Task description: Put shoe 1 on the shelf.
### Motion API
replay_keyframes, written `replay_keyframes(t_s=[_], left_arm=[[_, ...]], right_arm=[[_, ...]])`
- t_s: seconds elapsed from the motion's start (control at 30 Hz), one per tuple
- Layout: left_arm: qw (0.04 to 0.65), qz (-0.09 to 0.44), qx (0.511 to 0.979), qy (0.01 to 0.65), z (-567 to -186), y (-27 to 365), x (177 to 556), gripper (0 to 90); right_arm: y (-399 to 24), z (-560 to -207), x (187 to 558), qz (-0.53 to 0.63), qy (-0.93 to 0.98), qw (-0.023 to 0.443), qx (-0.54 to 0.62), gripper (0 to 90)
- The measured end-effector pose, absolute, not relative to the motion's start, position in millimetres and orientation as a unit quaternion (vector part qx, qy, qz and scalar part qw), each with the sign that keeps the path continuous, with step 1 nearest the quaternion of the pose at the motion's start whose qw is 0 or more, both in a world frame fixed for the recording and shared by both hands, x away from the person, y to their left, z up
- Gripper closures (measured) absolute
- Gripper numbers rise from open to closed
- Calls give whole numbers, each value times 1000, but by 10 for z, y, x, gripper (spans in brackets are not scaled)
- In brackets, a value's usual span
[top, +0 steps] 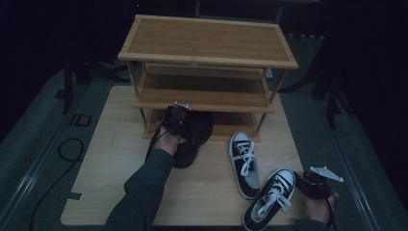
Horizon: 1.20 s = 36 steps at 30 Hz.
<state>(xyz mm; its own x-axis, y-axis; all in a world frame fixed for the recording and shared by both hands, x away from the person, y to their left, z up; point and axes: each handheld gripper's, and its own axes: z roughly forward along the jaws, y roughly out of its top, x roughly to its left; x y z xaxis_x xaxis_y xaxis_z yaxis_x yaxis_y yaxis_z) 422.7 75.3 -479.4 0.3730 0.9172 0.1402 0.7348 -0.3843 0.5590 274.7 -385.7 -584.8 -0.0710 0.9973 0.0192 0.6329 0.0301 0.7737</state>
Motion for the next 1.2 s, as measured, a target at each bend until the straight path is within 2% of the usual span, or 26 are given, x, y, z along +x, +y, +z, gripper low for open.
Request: replay_keyframes(t_s=[0.23,0.27,0.3,0.33,0.4,0.43,0.47,0.73,0.9,1.2], left_arm=[[211,232,789,528,-4826,687,4212,830],[209,234,792,523,-4827,683,4205,786],[208,233,795,520,-4825,686,4201,786],[204,231,798,517,-4818,693,4196,686],[198,233,805,508,-4800,713,4179,662],[199,232,808,504,-4788,723,4168,603],[201,232,813,495,-4761,732,4135,591],[203,243,824,469,-4611,808,3989,539],[229,248,830,443,-4523,882,3864,550],[259,215,839,427,-4461,1051,3752,554]], right_arm=[[-3857,-5848,2748,319,658,285,619,547],[-3857,-5848,2748,319,659,285,619,546],[-3857,-5848,2748,319,659,285,619,546],[-3857,-5848,2747,319,659,285,619,546],[-3857,-5848,2748,319,659,285,619,546],[-3857,-5848,2747,319,659,286,619,547],[-3856,-5848,2747,319,659,285,619,547],[-3855,-5848,2748,319,658,286,619,546],[-3854,-5848,2747,319,658,286,620,546],[-3853,-5848,2747,319,658,286,620,546]])
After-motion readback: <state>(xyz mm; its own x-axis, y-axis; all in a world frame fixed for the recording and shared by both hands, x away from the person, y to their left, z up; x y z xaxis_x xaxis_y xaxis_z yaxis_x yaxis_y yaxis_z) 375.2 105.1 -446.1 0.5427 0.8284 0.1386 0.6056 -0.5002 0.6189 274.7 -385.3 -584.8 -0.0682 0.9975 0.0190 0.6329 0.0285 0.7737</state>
